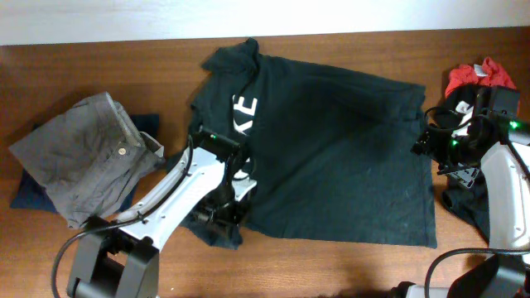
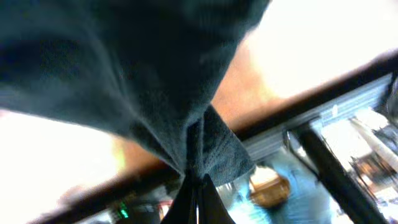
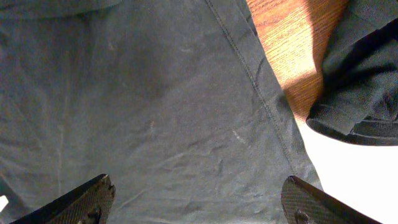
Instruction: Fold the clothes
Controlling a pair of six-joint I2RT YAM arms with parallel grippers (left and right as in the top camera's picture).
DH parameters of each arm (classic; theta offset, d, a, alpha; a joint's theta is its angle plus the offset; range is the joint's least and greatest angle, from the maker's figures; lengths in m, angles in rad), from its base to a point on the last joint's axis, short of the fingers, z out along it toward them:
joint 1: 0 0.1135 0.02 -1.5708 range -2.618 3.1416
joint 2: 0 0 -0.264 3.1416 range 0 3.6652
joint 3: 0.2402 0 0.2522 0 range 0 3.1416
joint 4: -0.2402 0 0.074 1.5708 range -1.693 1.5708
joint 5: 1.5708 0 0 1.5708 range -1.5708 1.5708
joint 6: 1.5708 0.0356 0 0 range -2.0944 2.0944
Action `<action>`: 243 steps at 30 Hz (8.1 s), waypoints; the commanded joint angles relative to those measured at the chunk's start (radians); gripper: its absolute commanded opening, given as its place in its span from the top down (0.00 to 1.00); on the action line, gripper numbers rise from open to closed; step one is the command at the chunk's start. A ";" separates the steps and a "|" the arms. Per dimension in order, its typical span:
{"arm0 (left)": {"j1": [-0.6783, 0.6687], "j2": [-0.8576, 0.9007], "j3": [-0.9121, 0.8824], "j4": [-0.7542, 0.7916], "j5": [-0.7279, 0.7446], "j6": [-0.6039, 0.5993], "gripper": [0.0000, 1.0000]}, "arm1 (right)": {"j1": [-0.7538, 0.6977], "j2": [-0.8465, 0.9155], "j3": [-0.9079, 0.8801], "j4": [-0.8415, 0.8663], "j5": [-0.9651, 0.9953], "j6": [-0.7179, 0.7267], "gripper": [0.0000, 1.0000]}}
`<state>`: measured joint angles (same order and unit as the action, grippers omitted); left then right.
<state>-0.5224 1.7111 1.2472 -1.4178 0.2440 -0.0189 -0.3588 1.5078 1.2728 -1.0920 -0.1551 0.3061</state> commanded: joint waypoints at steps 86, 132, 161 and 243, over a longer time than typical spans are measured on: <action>0.516 0.378 0.473 0.568 -0.247 -0.059 0.67 | -0.004 0.395 0.261 0.178 -0.092 -0.203 0.90; 0.039 0.002 -0.040 0.237 -0.162 -0.171 0.42 | -0.002 0.090 0.433 -0.249 -0.194 -0.194 0.27; -0.069 0.131 -0.070 0.205 -0.312 -0.179 0.99 | -0.002 0.098 0.433 -0.252 -0.193 -0.198 0.26; 0.144 0.023 0.213 0.213 -0.555 -0.106 0.99 | -0.460 0.111 -0.461 0.044 -0.052 -0.080 0.87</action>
<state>-0.3847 1.7435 1.4403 -1.2003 -0.2962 -0.1387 -0.8158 1.6497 0.8124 -1.0409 -0.2214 0.2150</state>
